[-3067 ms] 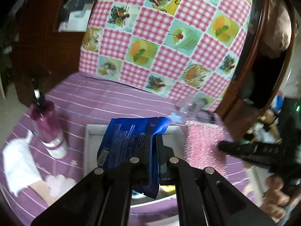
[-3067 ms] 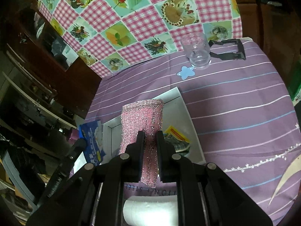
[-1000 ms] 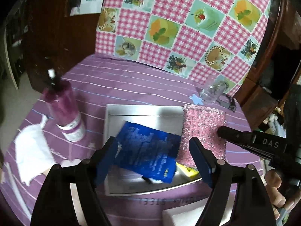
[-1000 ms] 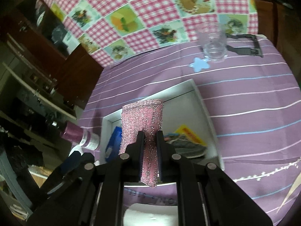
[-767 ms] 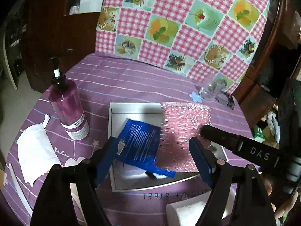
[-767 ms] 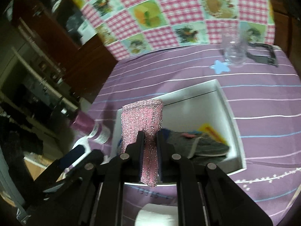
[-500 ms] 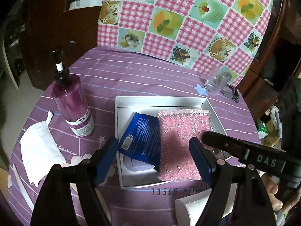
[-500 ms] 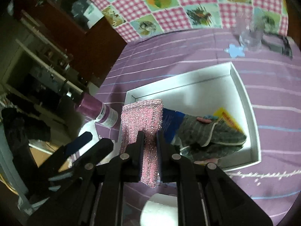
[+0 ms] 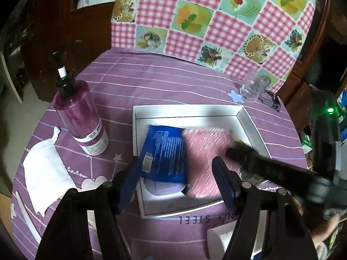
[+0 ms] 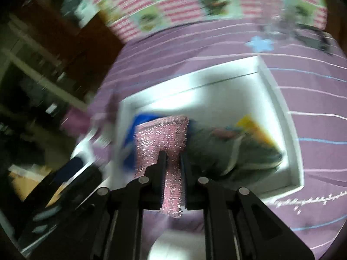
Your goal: Organize soft objects
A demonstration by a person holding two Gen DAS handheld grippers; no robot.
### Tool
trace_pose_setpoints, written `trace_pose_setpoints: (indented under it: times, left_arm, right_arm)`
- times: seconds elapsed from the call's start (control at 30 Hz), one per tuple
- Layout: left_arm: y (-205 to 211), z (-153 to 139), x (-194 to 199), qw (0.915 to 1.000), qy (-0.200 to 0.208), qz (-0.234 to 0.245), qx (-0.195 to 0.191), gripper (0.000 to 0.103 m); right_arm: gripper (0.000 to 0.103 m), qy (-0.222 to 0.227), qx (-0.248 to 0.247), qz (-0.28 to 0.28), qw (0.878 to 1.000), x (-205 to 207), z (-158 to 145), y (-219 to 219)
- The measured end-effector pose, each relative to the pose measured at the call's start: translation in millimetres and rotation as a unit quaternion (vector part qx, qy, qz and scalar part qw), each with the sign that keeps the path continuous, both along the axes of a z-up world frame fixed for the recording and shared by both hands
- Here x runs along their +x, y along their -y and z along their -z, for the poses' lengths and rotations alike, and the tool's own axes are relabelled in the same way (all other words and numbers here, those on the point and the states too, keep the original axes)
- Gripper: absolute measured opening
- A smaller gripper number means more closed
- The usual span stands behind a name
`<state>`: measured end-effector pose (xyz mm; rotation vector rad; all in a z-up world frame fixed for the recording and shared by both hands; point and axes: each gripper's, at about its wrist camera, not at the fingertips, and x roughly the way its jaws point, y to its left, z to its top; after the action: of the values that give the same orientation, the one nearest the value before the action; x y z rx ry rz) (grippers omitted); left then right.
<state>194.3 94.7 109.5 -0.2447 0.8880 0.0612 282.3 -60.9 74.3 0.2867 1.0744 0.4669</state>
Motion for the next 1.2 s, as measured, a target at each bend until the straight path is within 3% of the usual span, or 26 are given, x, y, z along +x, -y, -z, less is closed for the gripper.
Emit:
trace_pose_setpoints:
  times: [0.17, 0.27, 0.37, 0.47, 0.53, 0.6, 0.67, 0.8, 0.93, 1.03, 1.13, 1.2]
  left_arm:
    - [-1.2, 8.5, 5.9, 0.9999, -0.005, -0.008, 0.013, 0.067]
    - [3.9, 21.4, 14.4, 0.9998, -0.016, 0.001, 0.014, 0.067]
    - [10.5, 35.4, 22.9, 0.9985, -0.048, 0.012, 0.022, 0.067]
    - [8.2, 35.8, 22.5, 0.9988, -0.047, 0.009, 0.012, 0.068]
    - [5.5, 35.1, 20.7, 0.9988, -0.049, 0.005, 0.007, 0.078]
    - [5.1, 34.7, 19.8, 0.9987, -0.049, 0.003, 0.01, 0.079]
    - [5.4, 34.7, 20.5, 0.9986, -0.052, 0.001, 0.007, 0.079]
    - [9.3, 27.2, 17.2, 0.9989, -0.042, 0.007, -0.018, 0.079]
    - [21.7, 19.5, 12.8, 0.9992, -0.031, 0.011, -0.022, 0.079]
    - [31.5, 13.8, 6.3, 0.9988, -0.008, 0.02, -0.044, 0.079]
    - [43.6, 5.9, -0.6, 0.9988, 0.015, 0.015, -0.044, 0.079]
    - [49.7, -0.1, -7.8, 0.9979, 0.02, 0.034, -0.051, 0.079]
  right_arm:
    - [0.013, 0.046, 0.01, 0.041, 0.998, 3.1, 2.2, 6.1]
    - [0.013, 0.059, 0.018, 0.014, 0.998, 0.8, 8.8, -2.6]
    - [0.014, 0.029, 0.049, -0.011, 0.998, 2.7, 10.0, -2.7]
    - [0.017, 0.011, 0.1, 0.003, 0.995, 4.0, 0.2, 16.6]
    - [0.032, 0.014, 0.102, 0.023, 0.994, 0.9, -14.4, 30.0]
    - [0.064, 0.026, 0.115, 0.017, 0.993, -4.3, -27.8, 36.9]
    - [0.066, 0.03, 0.125, 0.012, 0.992, -10.4, -37.1, 41.5]
    - [0.066, 0.012, 0.081, -0.006, 0.997, -22.3, -45.6, 42.9]
    - [0.066, 0.057, 0.024, -0.016, 0.998, -53.0, -46.5, 55.6]
    - [0.066, 0.106, 0.023, -0.036, 0.993, -74.7, -44.8, 70.7]
    - [0.066, 0.102, 0.025, -0.063, 0.992, -86.8, -42.8, 80.8]
    - [0.066, 0.11, 0.007, -0.043, 0.993, -99.8, -45.2, 90.6]
